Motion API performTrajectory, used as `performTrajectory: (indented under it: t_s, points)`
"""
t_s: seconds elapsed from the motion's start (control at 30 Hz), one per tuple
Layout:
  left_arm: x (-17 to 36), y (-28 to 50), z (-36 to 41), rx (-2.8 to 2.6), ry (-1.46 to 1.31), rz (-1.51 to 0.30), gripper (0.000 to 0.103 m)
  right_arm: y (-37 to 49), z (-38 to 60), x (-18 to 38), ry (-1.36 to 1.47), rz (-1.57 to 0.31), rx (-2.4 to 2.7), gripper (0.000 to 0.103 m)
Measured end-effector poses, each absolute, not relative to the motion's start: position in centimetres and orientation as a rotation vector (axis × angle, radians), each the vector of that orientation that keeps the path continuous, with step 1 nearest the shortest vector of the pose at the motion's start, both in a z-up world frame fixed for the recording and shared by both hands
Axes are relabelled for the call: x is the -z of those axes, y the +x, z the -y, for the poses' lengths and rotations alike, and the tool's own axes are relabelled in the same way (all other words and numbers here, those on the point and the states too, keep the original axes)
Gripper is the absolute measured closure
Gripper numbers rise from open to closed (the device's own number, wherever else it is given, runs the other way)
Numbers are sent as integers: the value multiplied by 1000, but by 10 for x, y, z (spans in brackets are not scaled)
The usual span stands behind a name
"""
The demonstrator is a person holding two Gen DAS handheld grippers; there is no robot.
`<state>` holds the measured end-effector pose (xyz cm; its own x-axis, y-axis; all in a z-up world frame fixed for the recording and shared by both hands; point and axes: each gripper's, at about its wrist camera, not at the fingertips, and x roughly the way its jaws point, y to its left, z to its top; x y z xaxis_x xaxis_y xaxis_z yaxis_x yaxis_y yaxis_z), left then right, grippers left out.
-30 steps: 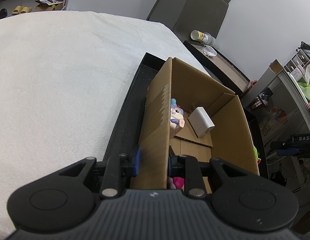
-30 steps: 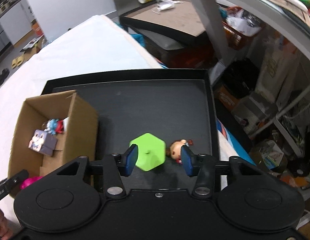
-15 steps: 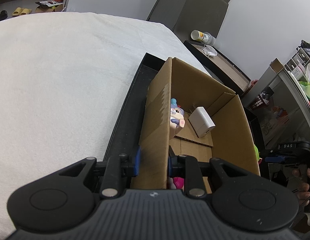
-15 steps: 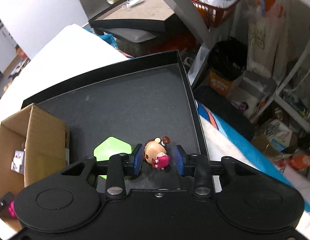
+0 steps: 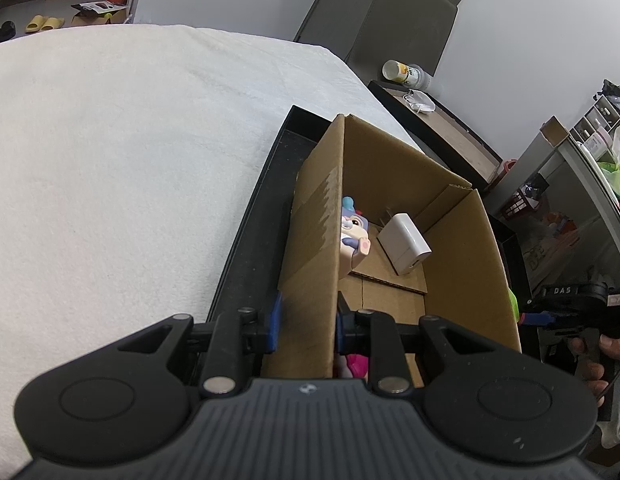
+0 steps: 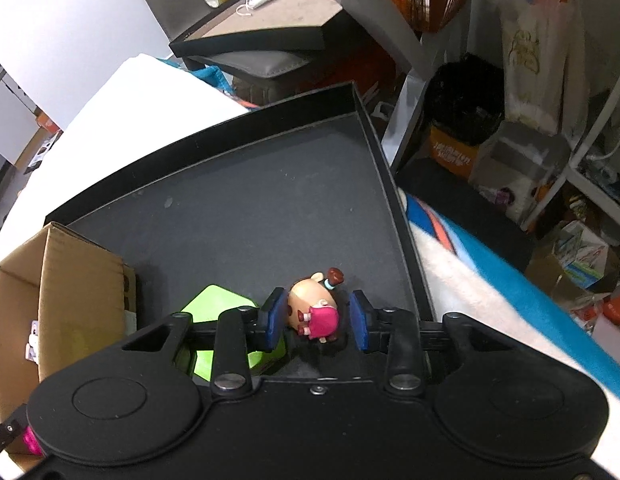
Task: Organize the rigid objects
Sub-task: 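Move the right gripper to the girl figurine with red bow and grasp it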
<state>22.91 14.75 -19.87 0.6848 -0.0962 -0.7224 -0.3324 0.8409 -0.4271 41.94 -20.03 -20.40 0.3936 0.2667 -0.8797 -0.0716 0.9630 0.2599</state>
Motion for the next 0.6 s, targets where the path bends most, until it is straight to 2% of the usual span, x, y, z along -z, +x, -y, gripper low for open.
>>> performTrajectory:
  t_s: [0.1, 0.17, 0.6]
  points:
    - [199, 229, -147, -141, -572, -816, 79, 419, 198, 211, 177, -1168, -207, 69]
    - [199, 229, -147, -141, -572, -816, 79, 419, 198, 211, 186, -1164, -205, 73]
    - [198, 229, -147, -139, -574, -817, 79, 406, 199, 186, 155, -1167, -190, 73]
